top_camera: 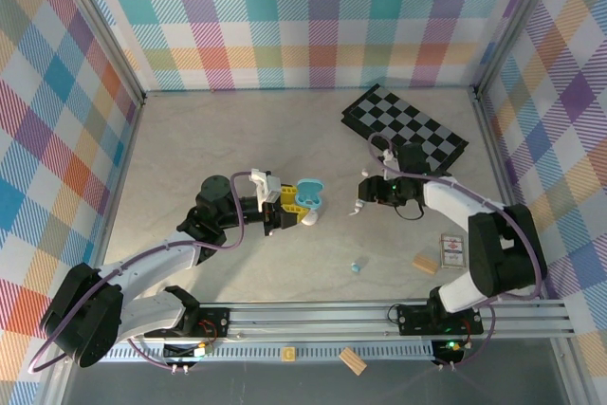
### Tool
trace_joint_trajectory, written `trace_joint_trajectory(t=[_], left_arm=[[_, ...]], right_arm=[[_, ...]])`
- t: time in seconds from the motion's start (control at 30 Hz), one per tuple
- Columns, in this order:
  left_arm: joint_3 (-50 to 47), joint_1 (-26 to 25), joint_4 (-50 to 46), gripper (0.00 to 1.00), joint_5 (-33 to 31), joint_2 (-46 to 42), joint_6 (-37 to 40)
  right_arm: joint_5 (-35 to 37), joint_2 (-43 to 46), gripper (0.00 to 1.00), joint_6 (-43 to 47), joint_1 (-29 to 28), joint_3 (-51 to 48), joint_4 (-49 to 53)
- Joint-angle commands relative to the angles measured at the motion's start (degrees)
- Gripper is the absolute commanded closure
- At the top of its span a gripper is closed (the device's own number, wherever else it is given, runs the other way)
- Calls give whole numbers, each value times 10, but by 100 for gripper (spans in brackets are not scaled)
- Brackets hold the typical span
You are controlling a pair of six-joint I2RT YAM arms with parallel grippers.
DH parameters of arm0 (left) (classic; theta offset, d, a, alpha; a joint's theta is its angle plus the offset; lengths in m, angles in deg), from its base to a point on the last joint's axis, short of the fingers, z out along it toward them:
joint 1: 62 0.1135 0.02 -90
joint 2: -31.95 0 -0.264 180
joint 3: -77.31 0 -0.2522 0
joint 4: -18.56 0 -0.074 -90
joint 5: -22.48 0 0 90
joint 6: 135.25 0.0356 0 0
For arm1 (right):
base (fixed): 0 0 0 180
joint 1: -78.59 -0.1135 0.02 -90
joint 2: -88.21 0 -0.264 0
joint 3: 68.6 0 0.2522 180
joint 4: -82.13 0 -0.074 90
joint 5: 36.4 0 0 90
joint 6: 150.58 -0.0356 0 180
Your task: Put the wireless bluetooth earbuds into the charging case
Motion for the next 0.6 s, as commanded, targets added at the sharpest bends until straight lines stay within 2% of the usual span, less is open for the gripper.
trace_joint_trajectory(t=[0.0, 0.3, 0.57], left_arm=[[6, 5, 2, 72, 7, -14, 7], [3, 5, -16, 72, -2, -29, 14], [8, 5, -20, 72, -2, -24, 18]], right_arm=[[46, -26, 48, 46, -17, 43, 61], [84, -99, 55, 46, -42, 86, 94], [131, -144, 70, 16, -43, 127, 98]])
